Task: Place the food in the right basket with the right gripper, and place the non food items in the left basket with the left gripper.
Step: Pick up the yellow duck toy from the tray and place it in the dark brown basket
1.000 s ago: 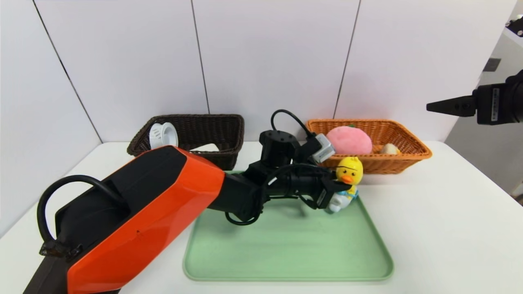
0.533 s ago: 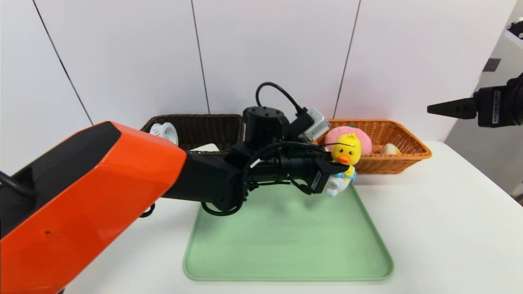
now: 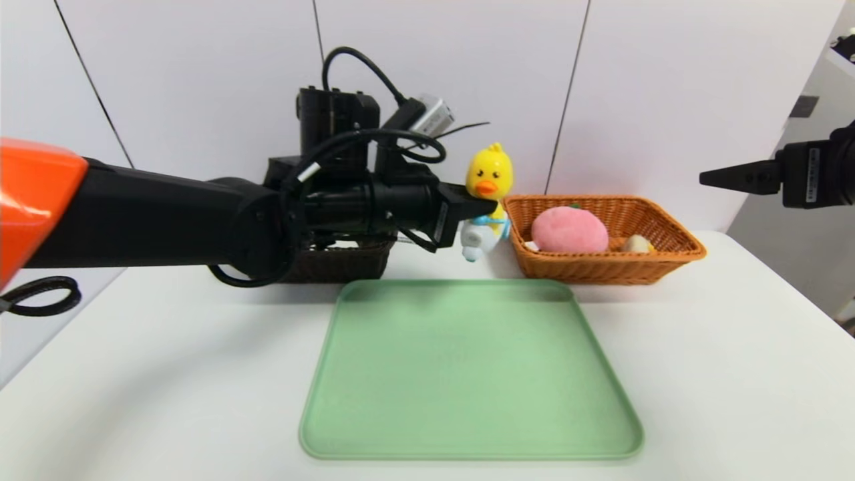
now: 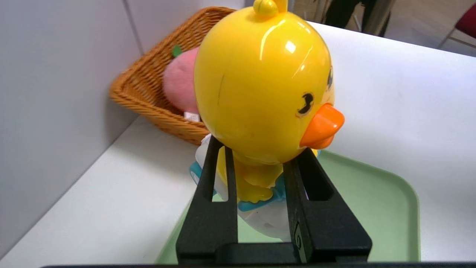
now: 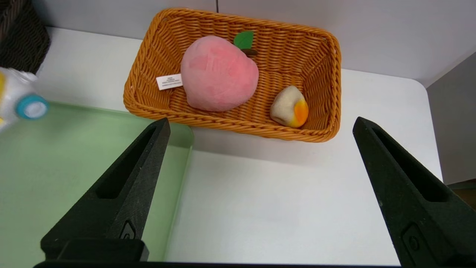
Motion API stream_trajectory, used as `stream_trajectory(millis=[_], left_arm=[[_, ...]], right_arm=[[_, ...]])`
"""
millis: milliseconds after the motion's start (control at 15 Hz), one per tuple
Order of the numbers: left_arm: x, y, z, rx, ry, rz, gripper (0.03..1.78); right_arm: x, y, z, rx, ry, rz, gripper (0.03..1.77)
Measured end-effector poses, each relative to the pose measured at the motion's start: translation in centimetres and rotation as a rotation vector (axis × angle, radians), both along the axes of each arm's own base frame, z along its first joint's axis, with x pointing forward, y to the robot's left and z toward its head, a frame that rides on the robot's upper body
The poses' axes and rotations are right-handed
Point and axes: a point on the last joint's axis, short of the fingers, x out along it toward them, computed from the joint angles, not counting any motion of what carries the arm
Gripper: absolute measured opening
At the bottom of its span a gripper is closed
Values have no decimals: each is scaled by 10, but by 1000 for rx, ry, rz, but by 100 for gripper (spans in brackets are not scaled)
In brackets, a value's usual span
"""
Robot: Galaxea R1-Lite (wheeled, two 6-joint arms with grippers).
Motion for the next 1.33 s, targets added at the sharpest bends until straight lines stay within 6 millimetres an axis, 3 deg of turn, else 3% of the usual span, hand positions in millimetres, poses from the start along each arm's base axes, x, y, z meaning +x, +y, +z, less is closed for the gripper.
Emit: stream_trajectory(millis=[267, 533, 933, 1333], left_arm=[[14, 53, 24, -16, -34, 154, 38], [33, 95, 23, -14, 19, 280, 38], [71, 136, -6, -11, 89, 410, 38], [99, 143, -45, 5, 125, 443, 38]], right_arm=[[0, 0, 0, 0, 1, -1, 170], [-1, 0, 0, -1, 1, 2, 170], [-1, 0, 0, -1, 0, 1, 170], [-2, 0, 0, -2, -1, 0, 170]])
